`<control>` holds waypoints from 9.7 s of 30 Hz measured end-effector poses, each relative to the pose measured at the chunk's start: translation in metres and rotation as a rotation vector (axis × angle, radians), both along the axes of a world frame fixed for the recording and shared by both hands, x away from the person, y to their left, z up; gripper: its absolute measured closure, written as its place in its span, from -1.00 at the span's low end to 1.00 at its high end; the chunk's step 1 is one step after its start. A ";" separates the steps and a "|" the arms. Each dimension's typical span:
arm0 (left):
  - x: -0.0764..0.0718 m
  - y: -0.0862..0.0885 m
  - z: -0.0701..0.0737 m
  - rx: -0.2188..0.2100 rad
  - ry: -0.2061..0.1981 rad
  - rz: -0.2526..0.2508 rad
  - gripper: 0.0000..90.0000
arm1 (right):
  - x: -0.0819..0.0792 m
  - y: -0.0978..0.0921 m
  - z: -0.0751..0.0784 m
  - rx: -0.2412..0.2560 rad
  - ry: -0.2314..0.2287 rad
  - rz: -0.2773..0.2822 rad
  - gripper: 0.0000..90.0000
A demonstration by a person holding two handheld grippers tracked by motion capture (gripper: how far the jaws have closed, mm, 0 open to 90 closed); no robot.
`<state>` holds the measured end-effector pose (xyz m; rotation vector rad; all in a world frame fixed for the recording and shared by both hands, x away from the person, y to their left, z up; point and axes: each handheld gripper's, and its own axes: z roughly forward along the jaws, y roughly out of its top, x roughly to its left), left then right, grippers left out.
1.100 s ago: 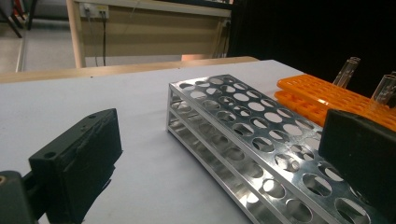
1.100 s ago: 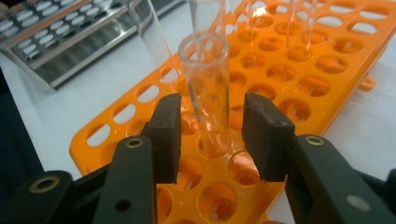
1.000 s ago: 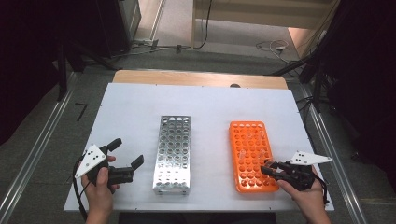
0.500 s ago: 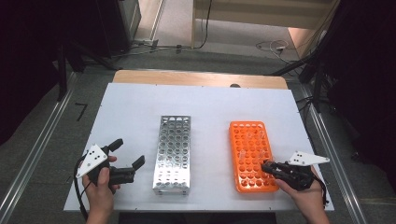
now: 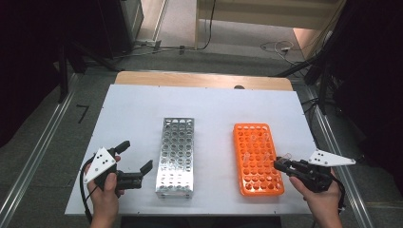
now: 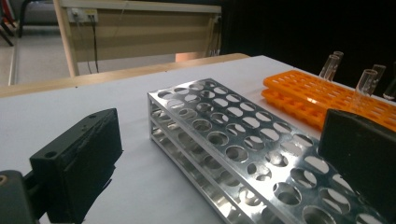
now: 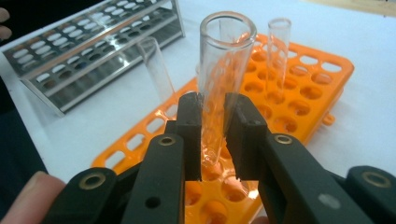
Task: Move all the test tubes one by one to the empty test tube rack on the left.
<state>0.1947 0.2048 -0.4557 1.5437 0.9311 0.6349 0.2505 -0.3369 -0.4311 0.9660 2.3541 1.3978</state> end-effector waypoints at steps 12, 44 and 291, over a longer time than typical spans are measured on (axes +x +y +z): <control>-0.003 -0.026 0.016 0.002 0.021 -0.077 -1.00 | -0.009 0.042 0.009 -0.011 -0.002 0.104 0.65; -0.009 -0.120 0.028 0.072 0.121 -0.277 -0.36 | -0.019 0.147 -0.008 -0.103 0.037 0.305 0.65; 0.063 -0.090 0.029 0.014 0.228 -0.220 -1.00 | 0.039 0.031 -0.037 -0.096 0.061 0.115 0.60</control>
